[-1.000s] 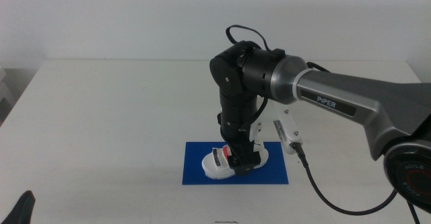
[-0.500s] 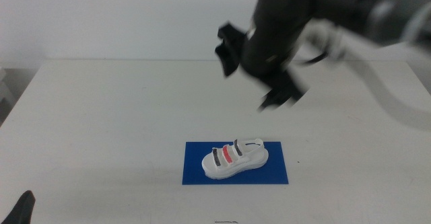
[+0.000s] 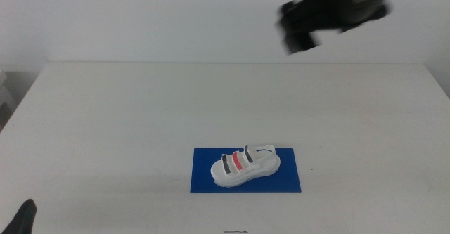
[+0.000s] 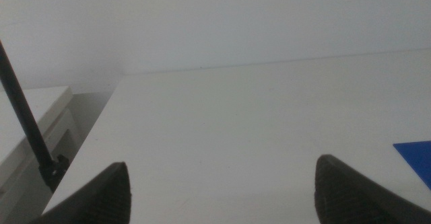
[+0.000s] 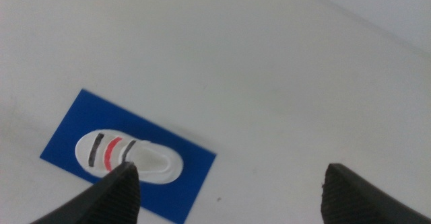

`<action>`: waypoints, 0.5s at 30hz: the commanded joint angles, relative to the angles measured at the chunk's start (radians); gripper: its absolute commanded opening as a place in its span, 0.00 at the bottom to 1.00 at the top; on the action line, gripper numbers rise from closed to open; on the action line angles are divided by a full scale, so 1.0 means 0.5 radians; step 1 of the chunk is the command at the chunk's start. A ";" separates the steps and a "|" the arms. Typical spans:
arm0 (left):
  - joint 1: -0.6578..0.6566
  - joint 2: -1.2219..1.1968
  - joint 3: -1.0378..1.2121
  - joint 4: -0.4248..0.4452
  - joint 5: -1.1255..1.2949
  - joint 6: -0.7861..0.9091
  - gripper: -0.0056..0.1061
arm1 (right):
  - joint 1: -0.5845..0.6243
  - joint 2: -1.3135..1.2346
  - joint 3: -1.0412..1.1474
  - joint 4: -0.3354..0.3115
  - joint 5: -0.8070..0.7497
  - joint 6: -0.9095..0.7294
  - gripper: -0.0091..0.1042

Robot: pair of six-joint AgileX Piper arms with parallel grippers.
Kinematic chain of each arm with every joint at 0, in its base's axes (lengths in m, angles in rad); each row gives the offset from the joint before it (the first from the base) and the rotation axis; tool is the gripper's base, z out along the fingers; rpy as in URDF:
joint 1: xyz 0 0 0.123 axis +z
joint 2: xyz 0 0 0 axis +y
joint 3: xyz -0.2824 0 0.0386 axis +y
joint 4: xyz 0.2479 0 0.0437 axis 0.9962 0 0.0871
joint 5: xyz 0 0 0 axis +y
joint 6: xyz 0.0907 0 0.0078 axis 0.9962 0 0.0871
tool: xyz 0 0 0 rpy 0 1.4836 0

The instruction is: Use one arm to grab the shoe from the table and place it on the mat.

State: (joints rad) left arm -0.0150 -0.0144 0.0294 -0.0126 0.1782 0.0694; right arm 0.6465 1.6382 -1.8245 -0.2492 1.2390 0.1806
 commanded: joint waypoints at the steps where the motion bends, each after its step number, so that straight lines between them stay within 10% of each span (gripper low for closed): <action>1: -0.009 -0.037 -0.007 -0.017 -0.166 -0.029 0.89 | -0.076 -0.296 0.062 -0.006 -0.179 -0.141 0.91; 15: -0.009 -0.037 -0.007 -0.017 -0.166 -0.029 0.89 | -0.895 -1.680 1.956 0.346 -1.952 -0.223 0.91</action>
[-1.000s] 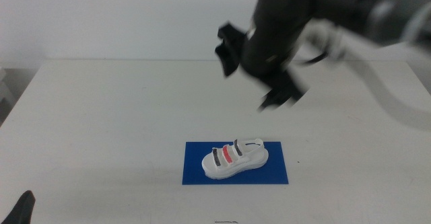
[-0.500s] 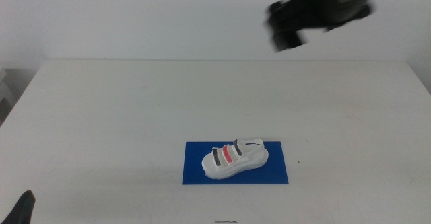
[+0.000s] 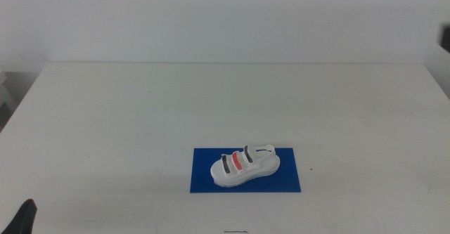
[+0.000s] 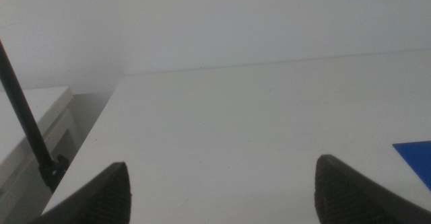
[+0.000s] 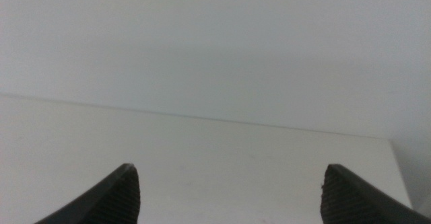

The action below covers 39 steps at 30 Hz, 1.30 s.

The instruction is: Use one arm to grab the shoe from the table and place it on the mat.

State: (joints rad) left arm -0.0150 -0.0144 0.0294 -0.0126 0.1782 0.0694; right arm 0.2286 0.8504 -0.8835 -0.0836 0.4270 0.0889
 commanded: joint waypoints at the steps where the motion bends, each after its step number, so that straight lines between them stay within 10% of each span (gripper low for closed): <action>1: -0.009 -0.037 -0.007 -0.017 -0.166 -0.029 0.89 | -0.091 -0.173 0.204 0.015 -0.416 -0.053 0.91; 19: -0.009 -0.037 -0.007 -0.017 -0.166 -0.029 0.89 | -0.121 -1.247 1.507 0.128 -0.647 -0.178 0.91; 39: -0.009 -0.032 -0.007 -0.017 -0.166 -0.029 0.89 | -0.123 -1.766 1.695 0.147 -0.423 -0.178 0.91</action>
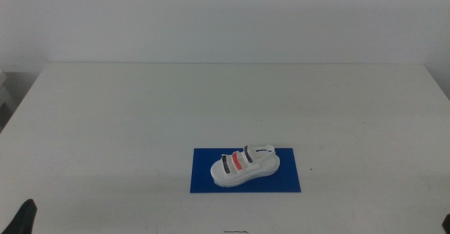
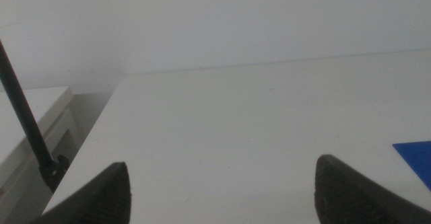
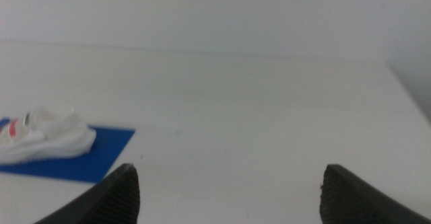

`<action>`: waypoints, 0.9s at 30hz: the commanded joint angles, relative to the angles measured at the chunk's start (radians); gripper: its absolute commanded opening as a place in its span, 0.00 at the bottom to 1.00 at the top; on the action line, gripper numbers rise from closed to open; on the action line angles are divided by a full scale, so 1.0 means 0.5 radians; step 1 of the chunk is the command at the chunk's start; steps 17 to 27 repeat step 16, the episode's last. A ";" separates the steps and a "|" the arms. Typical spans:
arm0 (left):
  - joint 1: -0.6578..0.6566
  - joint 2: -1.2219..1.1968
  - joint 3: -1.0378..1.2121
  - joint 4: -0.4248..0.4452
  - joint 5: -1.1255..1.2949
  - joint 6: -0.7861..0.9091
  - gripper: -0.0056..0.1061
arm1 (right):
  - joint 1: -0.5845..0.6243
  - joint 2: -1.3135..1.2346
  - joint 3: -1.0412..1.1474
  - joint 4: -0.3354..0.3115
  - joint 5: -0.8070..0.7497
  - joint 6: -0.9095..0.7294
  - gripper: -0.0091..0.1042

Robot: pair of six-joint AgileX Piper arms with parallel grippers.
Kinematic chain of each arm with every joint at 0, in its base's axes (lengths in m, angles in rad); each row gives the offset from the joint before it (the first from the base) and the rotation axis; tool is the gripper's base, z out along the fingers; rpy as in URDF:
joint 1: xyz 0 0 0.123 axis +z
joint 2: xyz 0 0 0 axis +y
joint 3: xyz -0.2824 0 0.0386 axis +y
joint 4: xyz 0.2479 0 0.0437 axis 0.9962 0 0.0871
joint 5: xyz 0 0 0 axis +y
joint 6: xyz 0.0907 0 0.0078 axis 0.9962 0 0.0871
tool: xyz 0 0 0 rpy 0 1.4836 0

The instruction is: Use one arm to grab the shoe from the table and place it on the mat.

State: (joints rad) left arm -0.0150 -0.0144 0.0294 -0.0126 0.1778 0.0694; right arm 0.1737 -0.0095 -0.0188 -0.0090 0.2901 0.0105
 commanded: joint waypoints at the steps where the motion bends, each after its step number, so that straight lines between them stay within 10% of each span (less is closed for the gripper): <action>1: -0.009 -0.032 -0.007 -0.017 -0.165 -0.029 0.89 | -0.014 -0.046 -0.012 0.018 -0.147 -0.021 0.91; 27: -0.009 -0.032 -0.007 -0.017 -0.165 -0.029 0.89 | -0.014 -0.046 0.058 -0.006 -0.030 -0.021 0.91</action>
